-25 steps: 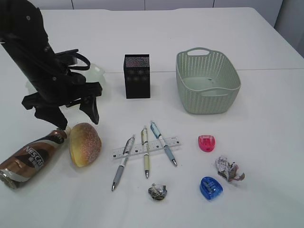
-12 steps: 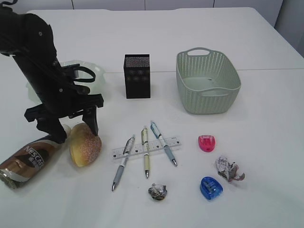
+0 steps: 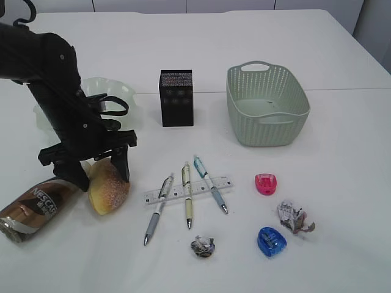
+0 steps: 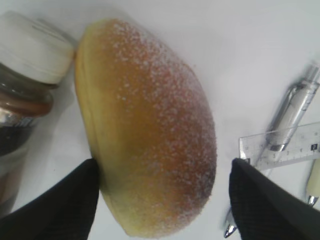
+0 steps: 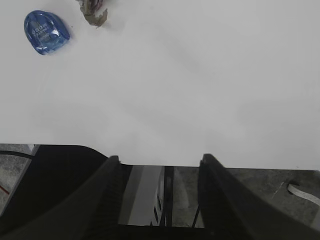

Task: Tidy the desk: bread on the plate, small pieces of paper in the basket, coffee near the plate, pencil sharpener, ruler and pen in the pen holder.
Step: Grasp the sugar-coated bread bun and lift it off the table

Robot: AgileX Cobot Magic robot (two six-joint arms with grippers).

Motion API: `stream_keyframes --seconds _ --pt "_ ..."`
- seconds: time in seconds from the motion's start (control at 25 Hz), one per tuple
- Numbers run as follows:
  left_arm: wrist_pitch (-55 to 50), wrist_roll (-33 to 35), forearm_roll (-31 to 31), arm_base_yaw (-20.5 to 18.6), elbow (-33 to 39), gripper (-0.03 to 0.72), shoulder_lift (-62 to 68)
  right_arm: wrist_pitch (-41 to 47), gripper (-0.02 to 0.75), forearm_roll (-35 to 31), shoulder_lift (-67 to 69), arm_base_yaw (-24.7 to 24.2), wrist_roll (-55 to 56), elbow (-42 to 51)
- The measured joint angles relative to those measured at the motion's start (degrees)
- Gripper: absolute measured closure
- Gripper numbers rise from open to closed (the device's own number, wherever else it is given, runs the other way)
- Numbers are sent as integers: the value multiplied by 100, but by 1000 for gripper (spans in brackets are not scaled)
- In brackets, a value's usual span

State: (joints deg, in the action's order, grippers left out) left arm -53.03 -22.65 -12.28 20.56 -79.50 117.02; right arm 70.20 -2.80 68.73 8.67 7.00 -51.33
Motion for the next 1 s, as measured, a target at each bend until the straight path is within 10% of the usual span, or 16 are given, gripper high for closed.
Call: stream_keyframes --seconds 0.52,0.84,1.0 --pt "201 0 -25 0 -13 120 280 0 374 -7 0 0 -59 0" --pt "201 0 14 0 -13 440 280 0 374 -7 0 0 -110 0" --pt "201 0 103 0 -23 474 280 0 374 -7 0 0 -119 0"
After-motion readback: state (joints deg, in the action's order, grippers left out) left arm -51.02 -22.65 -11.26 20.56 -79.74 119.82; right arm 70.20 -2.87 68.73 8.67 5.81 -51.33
